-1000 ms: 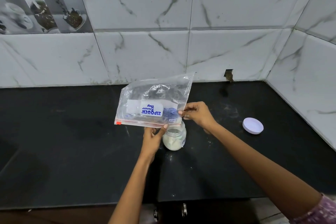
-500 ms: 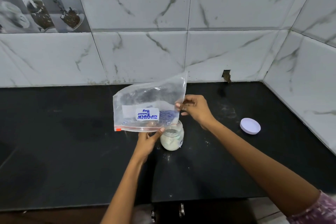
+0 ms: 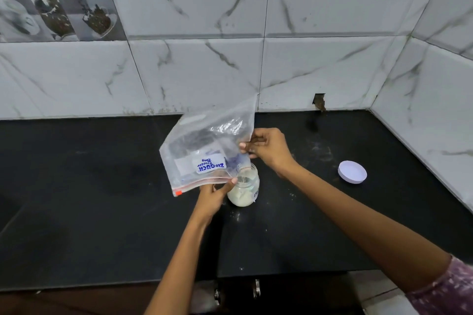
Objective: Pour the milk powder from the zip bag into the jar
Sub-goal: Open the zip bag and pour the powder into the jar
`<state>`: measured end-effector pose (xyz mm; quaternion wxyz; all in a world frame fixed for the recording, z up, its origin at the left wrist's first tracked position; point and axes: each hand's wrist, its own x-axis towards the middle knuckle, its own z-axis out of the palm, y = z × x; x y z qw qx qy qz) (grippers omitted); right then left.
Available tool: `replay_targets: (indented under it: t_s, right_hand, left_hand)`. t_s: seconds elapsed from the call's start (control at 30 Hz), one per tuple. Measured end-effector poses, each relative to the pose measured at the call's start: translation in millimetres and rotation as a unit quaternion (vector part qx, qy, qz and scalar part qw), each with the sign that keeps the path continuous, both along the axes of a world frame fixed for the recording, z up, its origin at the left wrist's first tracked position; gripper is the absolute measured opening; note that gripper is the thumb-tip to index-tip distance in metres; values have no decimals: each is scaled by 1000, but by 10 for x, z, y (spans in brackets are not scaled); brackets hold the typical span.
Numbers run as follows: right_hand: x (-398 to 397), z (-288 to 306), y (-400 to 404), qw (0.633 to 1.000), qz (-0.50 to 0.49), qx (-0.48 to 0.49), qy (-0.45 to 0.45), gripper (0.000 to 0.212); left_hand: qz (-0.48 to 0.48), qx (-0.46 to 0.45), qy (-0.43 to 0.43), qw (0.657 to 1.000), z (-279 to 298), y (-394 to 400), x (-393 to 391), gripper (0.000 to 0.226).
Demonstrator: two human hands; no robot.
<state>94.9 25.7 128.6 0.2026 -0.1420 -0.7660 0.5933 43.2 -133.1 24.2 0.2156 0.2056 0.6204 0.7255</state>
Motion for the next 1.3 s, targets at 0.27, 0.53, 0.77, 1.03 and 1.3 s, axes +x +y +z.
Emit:
replay_targets:
  t_s: [0.27,0.53,0.77,1.03,1.3]
  right_hand:
    - [-35,95,-50,999,-35,23,6,14]
    - [-6,74,-100,999,-36,16,16,9]
    - [-4,60,8,998,-67,9,12,8]
    - [42,-9,247,994,-91,-67,-3,14]
    - [91,-113,213,994,-80,-67,21,10]
  left_hand:
    - [9,29,-34,999,38,-9,-17,36]
    - [1,26,-45,999,66,6,-16,24]
    - [3,36,-61,997,71,2,-42,36]
    - [99,77,-100,987,167,-13,2,9]
    - [157,53,-116,979,212,57,18,6]
